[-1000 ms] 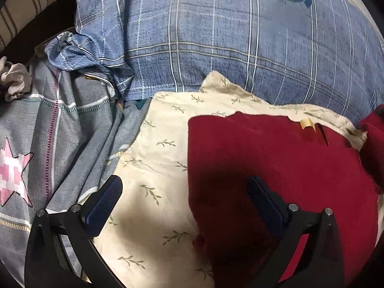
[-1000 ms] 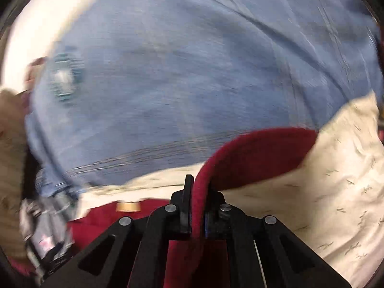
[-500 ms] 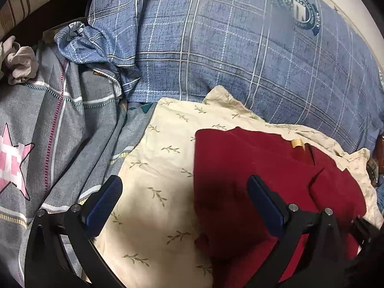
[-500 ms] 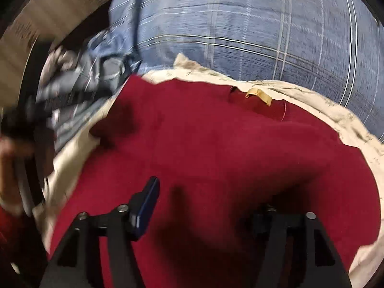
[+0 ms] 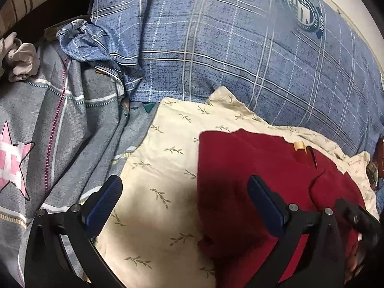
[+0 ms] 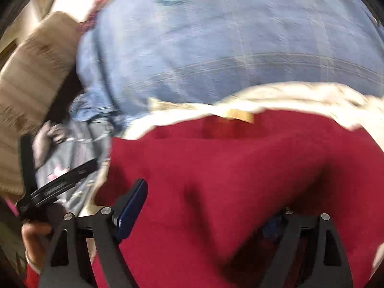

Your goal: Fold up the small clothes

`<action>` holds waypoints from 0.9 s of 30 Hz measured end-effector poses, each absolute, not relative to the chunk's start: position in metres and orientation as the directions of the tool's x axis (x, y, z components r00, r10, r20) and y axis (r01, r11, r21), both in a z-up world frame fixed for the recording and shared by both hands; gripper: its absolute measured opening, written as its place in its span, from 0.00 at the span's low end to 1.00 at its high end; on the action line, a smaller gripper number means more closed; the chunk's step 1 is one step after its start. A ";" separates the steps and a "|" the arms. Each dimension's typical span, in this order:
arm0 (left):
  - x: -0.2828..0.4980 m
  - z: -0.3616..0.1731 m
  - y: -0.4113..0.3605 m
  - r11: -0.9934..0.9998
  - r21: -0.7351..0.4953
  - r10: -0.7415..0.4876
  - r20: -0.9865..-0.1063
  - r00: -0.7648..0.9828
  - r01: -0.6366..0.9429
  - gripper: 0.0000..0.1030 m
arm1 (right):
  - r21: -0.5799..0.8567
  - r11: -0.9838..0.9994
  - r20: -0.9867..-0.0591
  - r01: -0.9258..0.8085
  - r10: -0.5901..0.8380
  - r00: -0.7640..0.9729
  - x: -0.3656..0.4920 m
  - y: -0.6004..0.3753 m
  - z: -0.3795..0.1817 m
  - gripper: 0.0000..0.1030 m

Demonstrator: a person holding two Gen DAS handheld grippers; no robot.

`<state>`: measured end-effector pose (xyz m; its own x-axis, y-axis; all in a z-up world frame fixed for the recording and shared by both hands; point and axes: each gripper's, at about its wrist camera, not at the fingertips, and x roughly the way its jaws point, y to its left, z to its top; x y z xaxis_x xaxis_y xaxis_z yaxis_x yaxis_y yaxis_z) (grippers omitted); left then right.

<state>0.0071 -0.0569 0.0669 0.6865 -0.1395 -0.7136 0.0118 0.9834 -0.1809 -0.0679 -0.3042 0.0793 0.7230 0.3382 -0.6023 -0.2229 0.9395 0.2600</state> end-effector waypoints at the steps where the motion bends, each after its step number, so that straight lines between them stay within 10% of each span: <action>1: 0.008 0.067 -0.055 0.983 -0.184 -0.138 -0.712 0.688 0.007 1.00 | 0.208 0.943 -0.595 -0.261 0.334 0.731 -0.074 -0.293 0.081 0.83; 10: 0.002 0.071 -0.055 0.976 -0.217 -0.176 -0.701 0.692 0.028 1.00 | -0.154 0.903 -0.671 -0.401 0.202 0.714 -0.139 -0.229 0.042 0.84; 27: -0.048 0.065 -0.107 0.923 -0.256 -0.378 -0.746 0.548 0.289 0.99 | 0.295 0.955 -0.689 -0.033 0.236 0.686 -0.186 -0.380 0.043 0.91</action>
